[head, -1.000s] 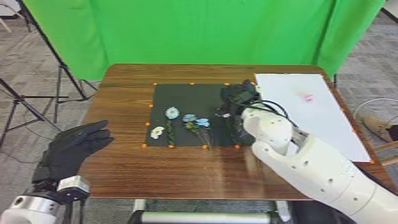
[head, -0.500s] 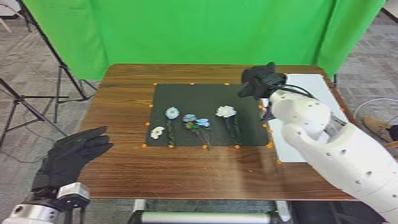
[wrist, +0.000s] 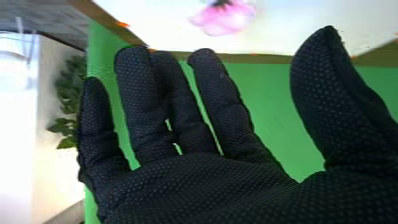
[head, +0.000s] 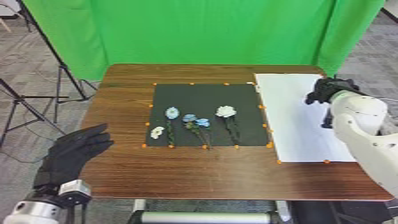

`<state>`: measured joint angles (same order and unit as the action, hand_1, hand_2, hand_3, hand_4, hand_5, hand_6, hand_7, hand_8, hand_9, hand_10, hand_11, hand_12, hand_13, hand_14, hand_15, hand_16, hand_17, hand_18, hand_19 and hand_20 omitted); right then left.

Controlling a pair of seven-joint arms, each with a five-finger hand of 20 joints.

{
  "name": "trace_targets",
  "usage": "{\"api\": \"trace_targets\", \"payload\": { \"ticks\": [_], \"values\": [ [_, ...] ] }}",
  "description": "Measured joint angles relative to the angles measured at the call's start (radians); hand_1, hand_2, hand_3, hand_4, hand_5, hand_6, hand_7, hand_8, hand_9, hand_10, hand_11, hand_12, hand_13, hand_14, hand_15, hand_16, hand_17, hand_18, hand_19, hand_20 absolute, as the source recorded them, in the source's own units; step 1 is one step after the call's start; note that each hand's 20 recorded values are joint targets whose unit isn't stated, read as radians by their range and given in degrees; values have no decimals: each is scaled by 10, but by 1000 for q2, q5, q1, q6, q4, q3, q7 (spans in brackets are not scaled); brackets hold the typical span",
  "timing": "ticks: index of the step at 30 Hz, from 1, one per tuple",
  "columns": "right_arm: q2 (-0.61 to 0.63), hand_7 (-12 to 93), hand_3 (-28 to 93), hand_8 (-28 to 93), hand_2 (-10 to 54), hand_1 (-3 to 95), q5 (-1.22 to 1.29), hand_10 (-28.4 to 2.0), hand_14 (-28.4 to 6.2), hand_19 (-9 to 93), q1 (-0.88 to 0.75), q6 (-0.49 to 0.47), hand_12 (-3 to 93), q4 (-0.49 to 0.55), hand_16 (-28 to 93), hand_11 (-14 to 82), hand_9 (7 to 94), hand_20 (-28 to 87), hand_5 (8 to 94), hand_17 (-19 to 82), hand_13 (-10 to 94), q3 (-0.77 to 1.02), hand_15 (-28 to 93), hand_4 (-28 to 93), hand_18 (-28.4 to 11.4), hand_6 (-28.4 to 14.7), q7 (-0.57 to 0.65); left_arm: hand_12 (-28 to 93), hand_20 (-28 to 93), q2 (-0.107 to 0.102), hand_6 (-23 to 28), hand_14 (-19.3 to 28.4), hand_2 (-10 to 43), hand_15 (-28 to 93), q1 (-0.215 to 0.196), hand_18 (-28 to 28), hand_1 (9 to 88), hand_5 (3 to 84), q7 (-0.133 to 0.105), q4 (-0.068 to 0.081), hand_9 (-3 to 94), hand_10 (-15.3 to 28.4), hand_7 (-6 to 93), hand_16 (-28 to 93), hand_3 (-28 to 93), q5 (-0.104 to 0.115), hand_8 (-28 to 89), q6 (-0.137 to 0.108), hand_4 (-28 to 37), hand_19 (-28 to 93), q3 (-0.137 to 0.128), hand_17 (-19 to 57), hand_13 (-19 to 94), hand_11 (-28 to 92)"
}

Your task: Arrange flowers

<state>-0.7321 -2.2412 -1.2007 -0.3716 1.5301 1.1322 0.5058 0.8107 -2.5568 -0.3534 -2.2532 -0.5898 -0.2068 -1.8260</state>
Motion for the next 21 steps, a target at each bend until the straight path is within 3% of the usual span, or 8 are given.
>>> {"api": "trace_targets", "payload": {
  "ticks": [12, 21],
  "values": [
    [-36, 169, 871, -119, -24, 204, -40, -168, -190, 617, 62, -6, 182, -66, 121, 177, 401, 330, 411, 22, 297, -52, 705, -283, -247, -48, -25, 114, 205, -16, 151, 284, 58, 633, 36, 220, 279, 494, -10, 8, 425, 230, 144, -127, 811, 1, -81, 1, -113, 569, 31, -82, 324, 395],
    [-68, 171, 871, -123, -27, 218, -74, -153, -184, 617, 50, -58, 179, -73, 121, 195, 448, 332, 445, 21, 332, -31, 707, -283, -249, -47, -27, 114, 205, -21, 151, 284, 57, 633, 33, 220, 279, 494, -15, 8, 426, 230, 144, -127, 812, 6, -81, 1, -113, 569, 28, -82, 324, 396]
  ]
}}
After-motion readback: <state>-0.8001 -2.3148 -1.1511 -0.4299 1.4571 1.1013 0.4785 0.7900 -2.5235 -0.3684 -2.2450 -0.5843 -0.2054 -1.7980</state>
